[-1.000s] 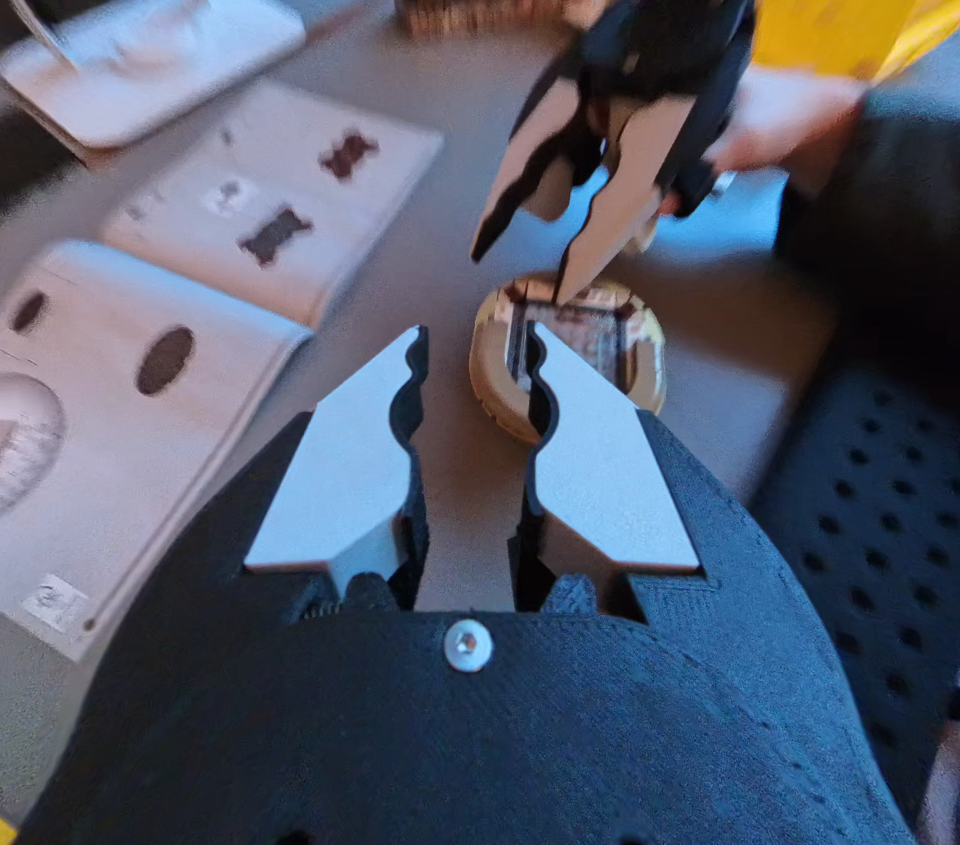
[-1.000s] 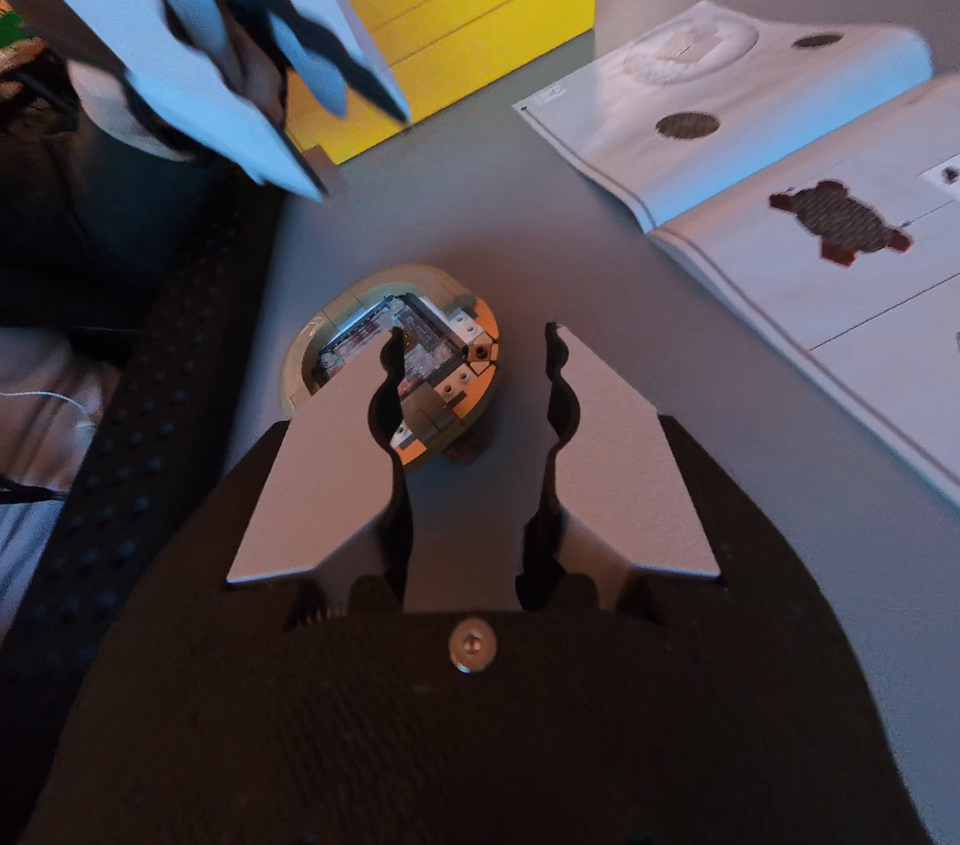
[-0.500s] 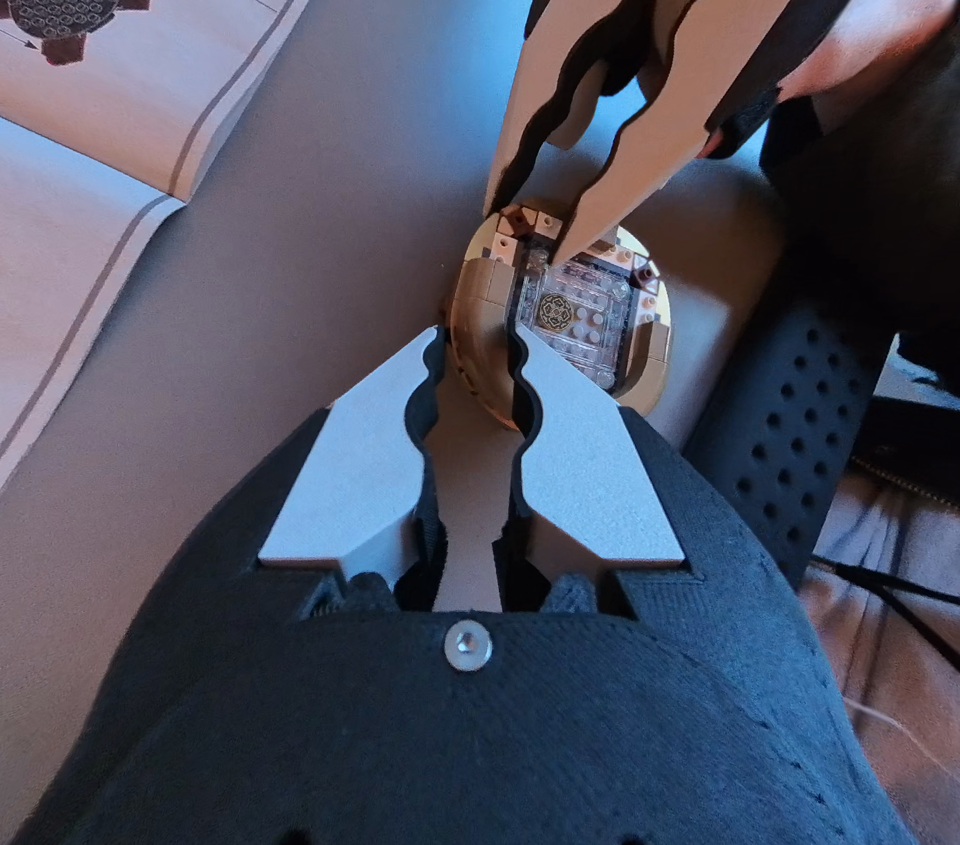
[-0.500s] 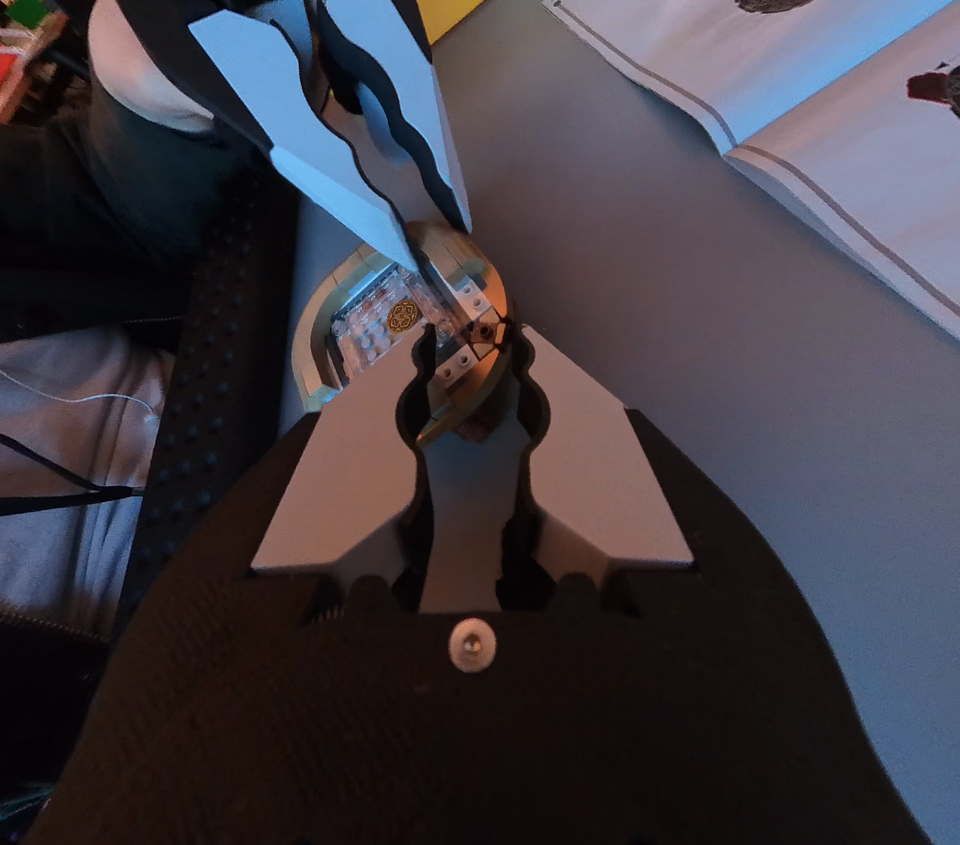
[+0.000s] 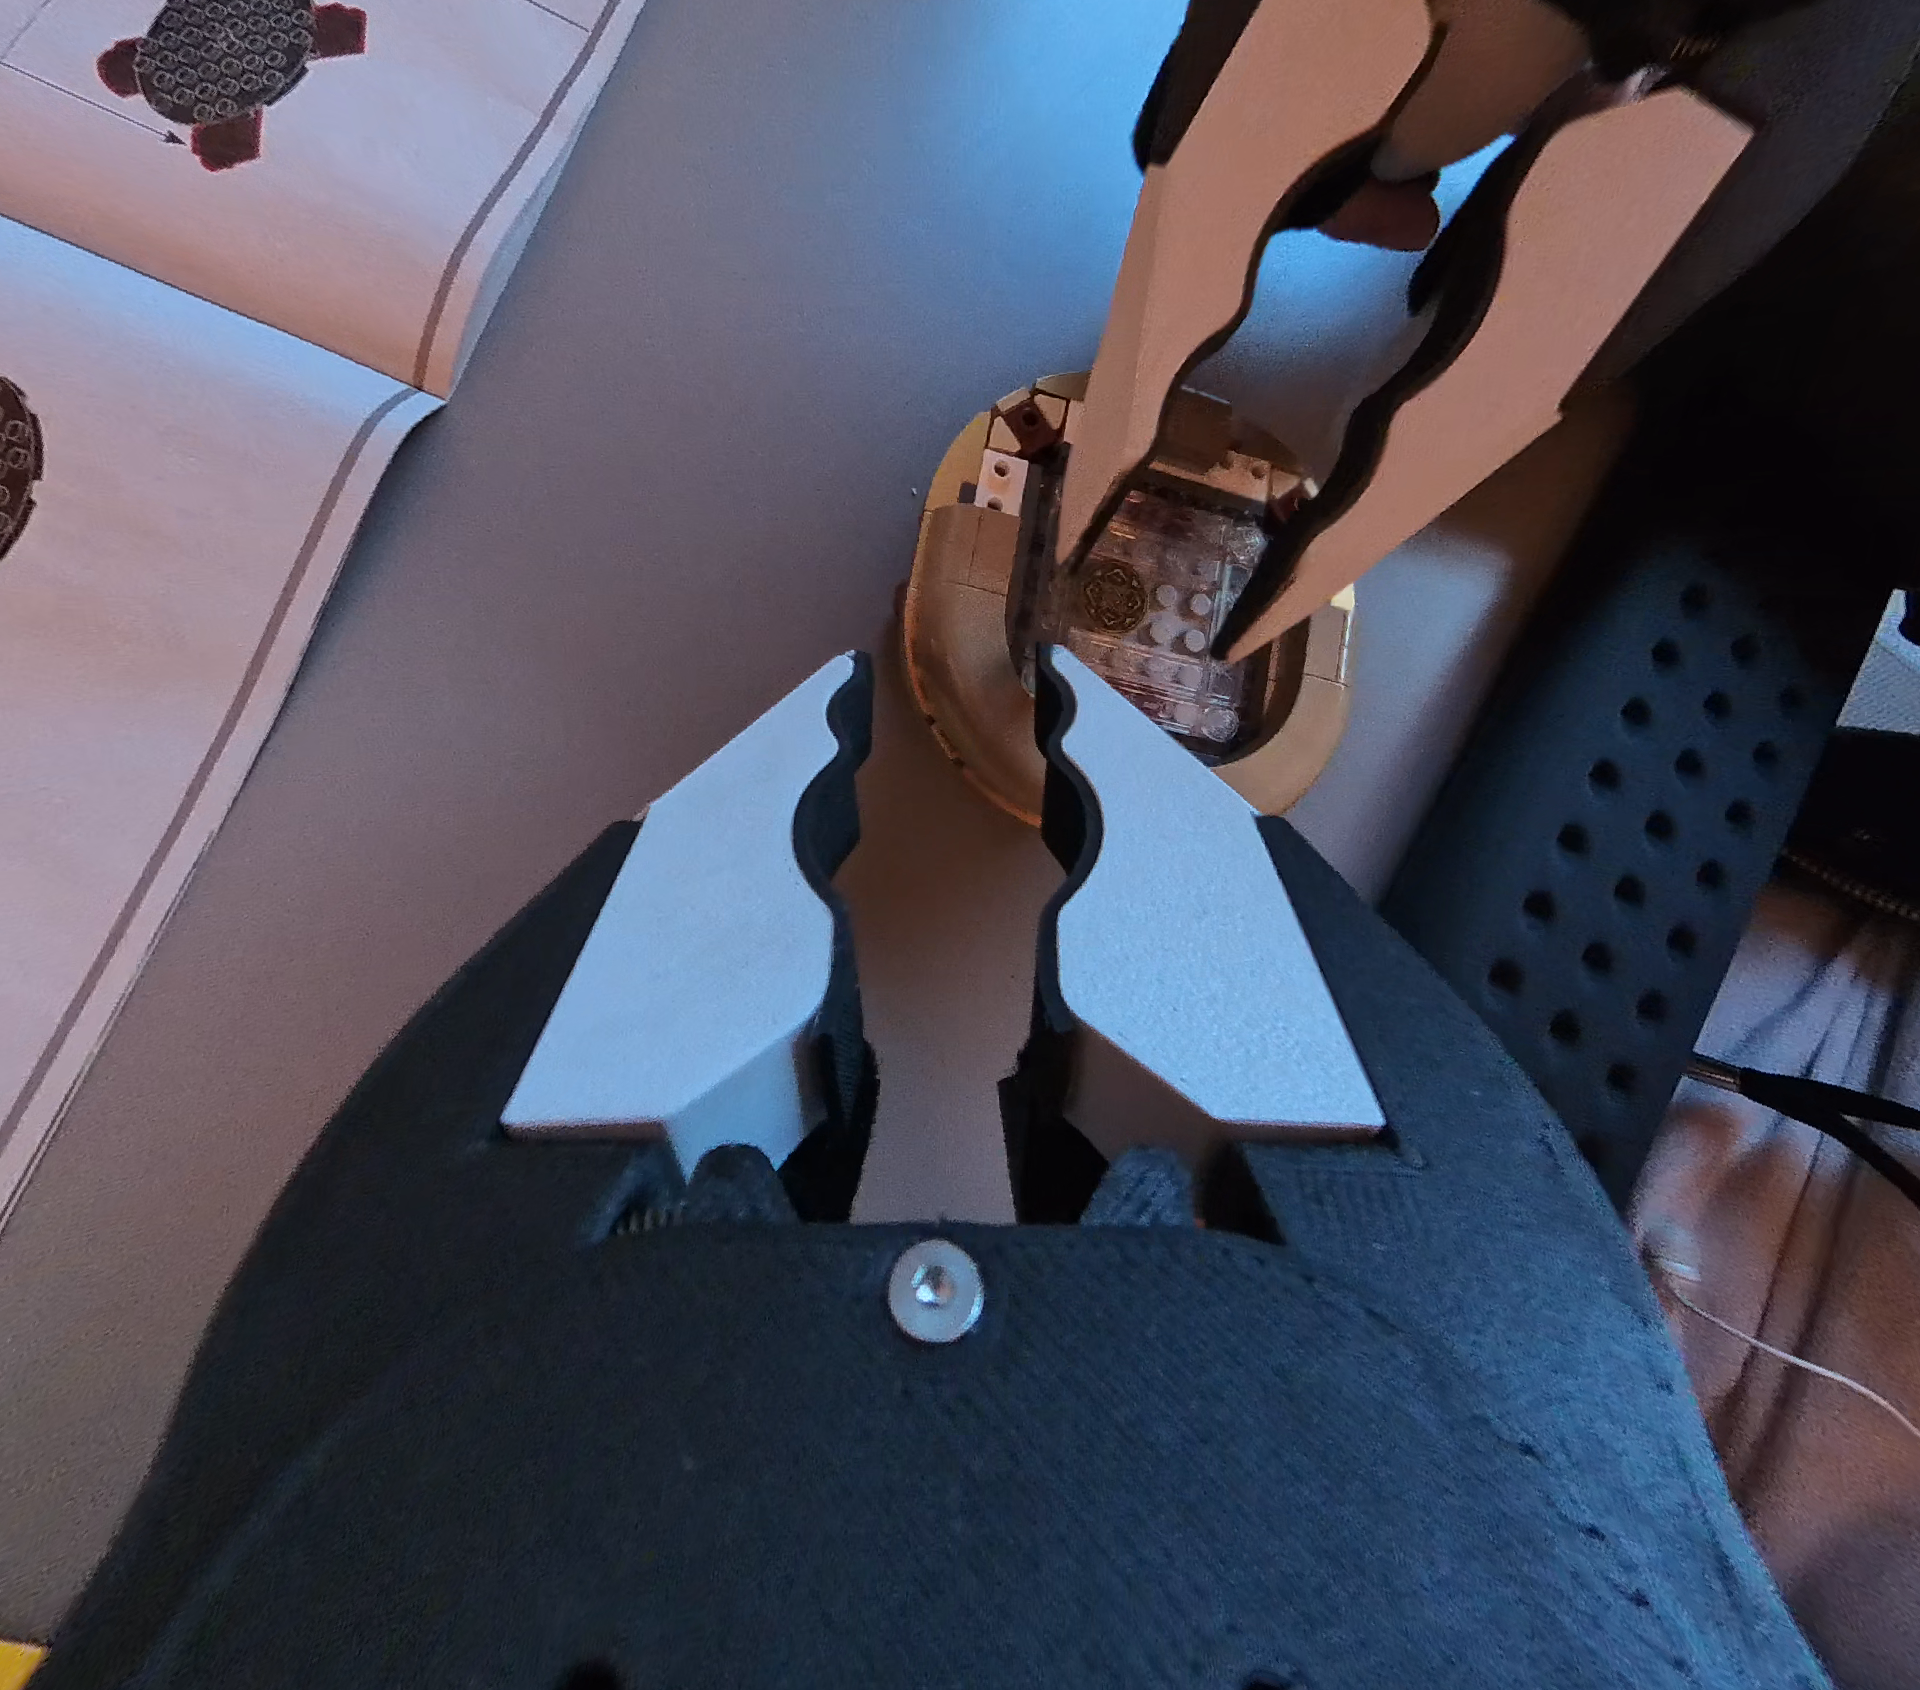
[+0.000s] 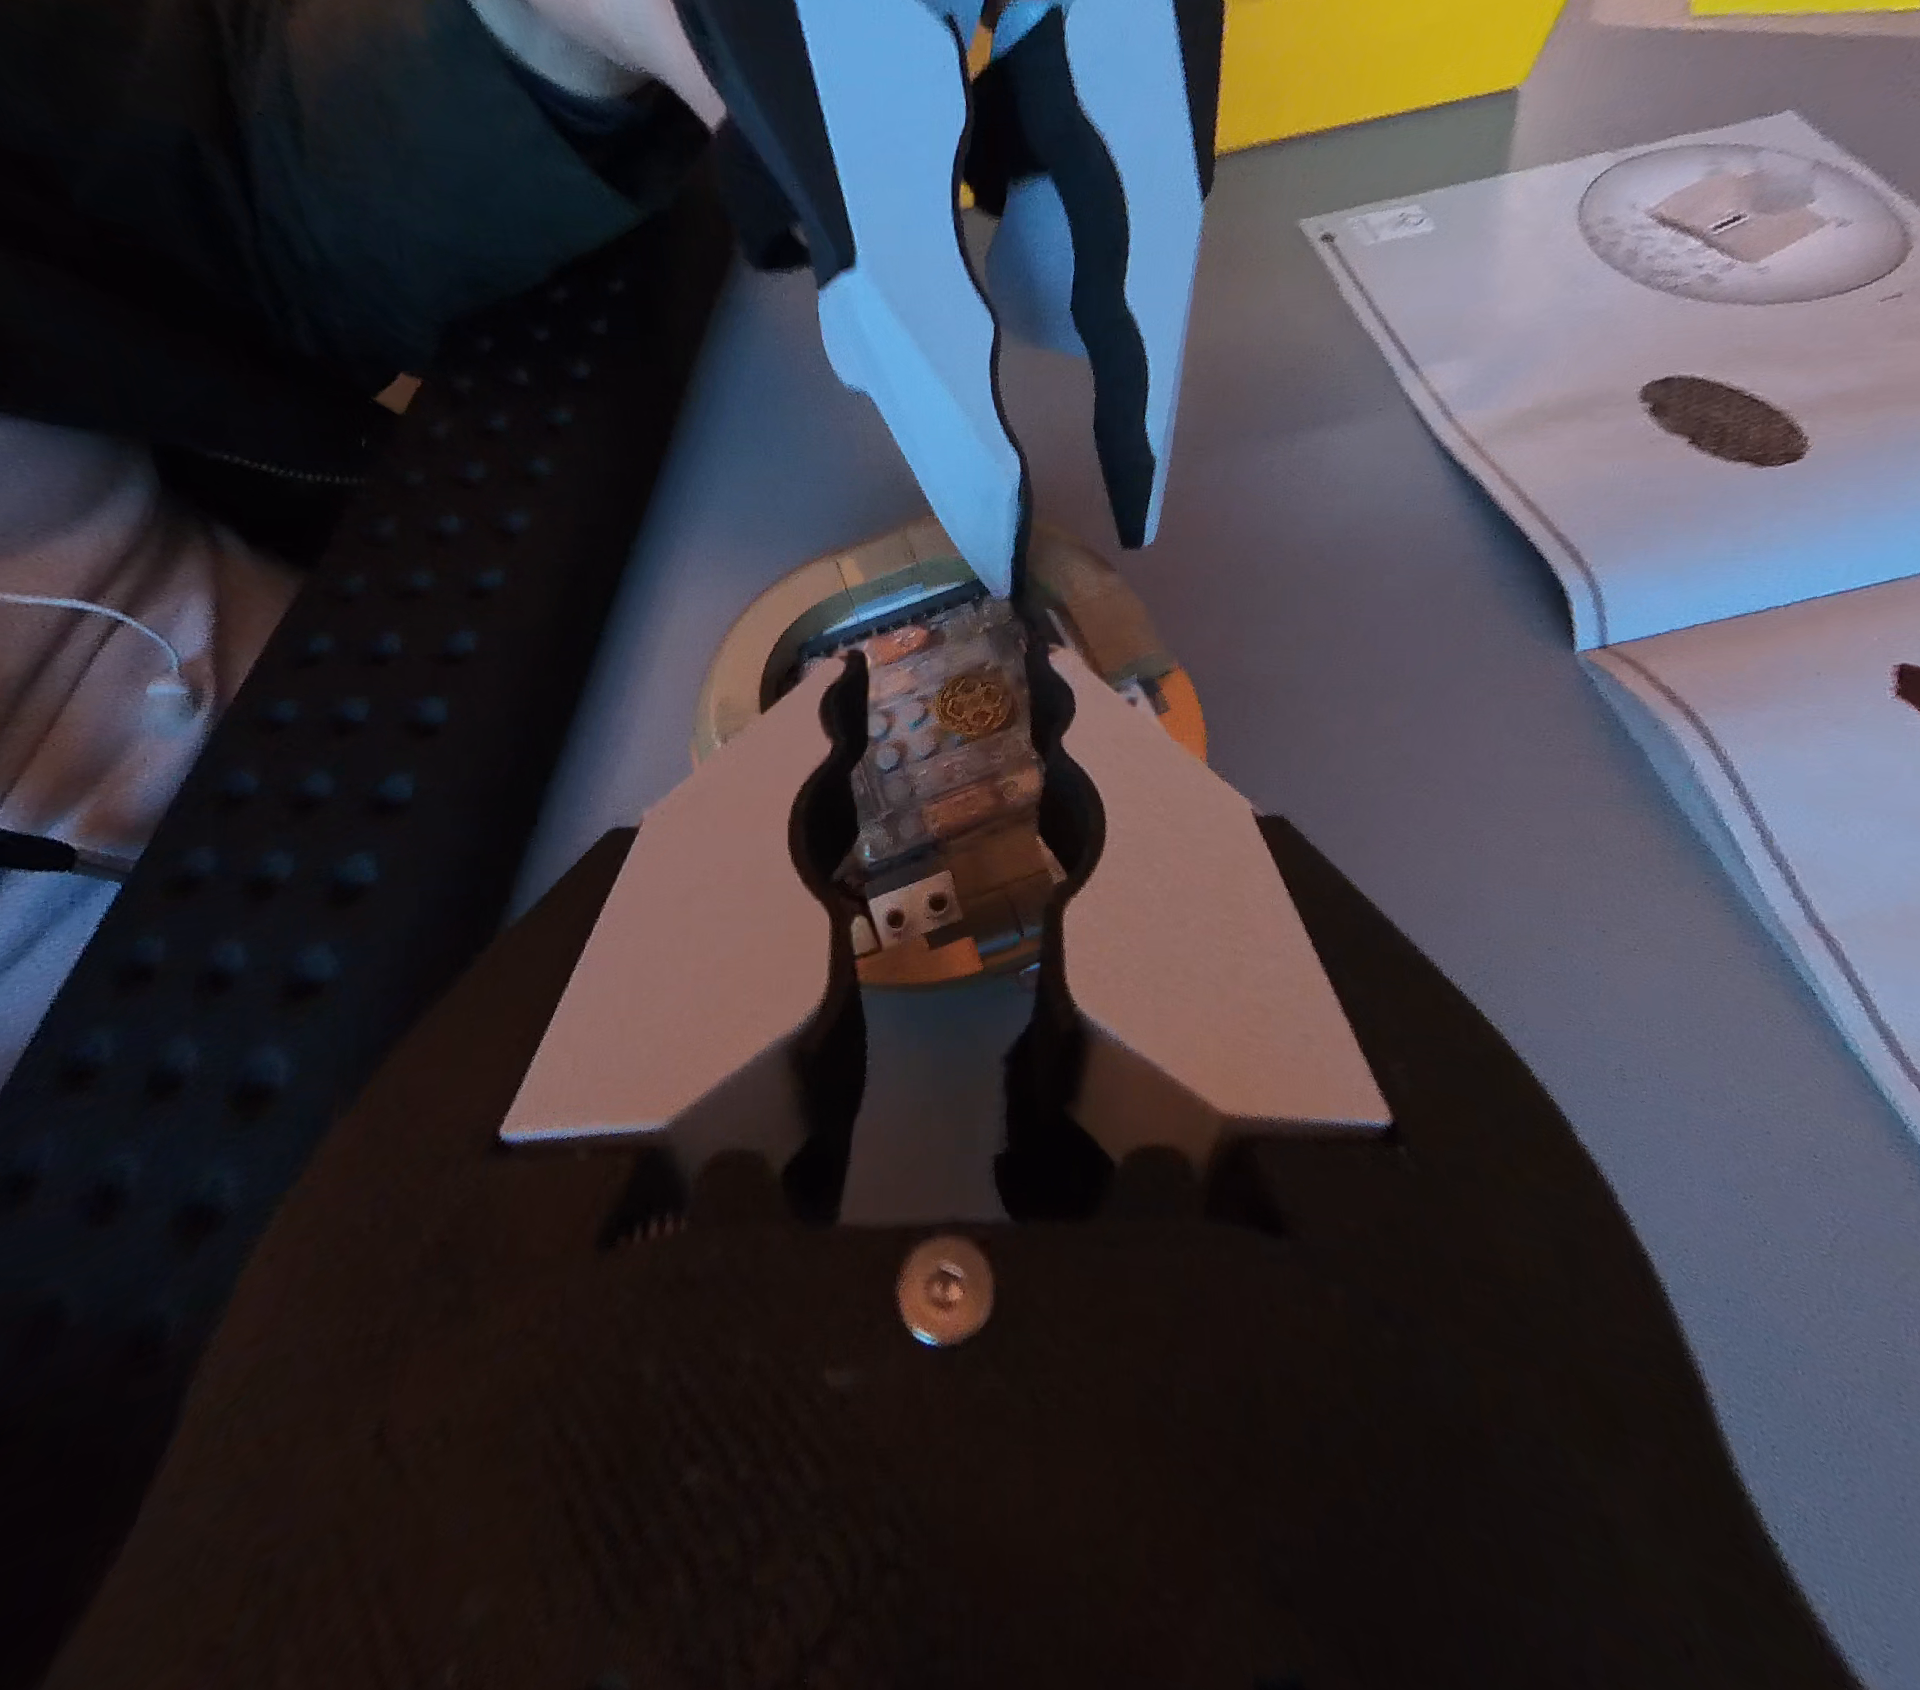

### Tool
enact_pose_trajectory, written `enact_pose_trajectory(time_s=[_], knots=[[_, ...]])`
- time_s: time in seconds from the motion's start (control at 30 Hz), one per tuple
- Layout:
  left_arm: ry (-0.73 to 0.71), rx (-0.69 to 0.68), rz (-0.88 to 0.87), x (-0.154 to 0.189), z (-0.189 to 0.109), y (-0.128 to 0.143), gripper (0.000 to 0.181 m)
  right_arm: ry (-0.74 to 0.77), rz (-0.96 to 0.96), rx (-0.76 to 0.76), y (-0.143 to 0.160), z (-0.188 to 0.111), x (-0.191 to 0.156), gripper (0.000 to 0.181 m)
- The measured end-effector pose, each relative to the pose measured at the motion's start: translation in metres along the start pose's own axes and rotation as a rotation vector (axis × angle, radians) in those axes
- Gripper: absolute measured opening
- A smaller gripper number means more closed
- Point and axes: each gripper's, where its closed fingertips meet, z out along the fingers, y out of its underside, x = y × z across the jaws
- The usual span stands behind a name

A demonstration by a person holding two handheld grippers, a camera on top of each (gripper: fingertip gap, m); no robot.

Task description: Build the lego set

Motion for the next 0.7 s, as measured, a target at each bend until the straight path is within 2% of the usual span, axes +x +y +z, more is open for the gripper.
enact_pose_trajectory(time_s=[0.13, 0.7], knots=[[0.003, -0.018, -0.021, 0.0016, 0.002, 0.0035, 0.025, 0.029, -0.047, -0.057, 0.0077, 0.0067, 0.0017, 0.034], [-0.027, -0.002, -0.021, 0.0, -0.0015, 0.0009, 0.018, 0.022, 0.004, -0.033, 0.0097, 0.0064, 0.002, 0.035]])
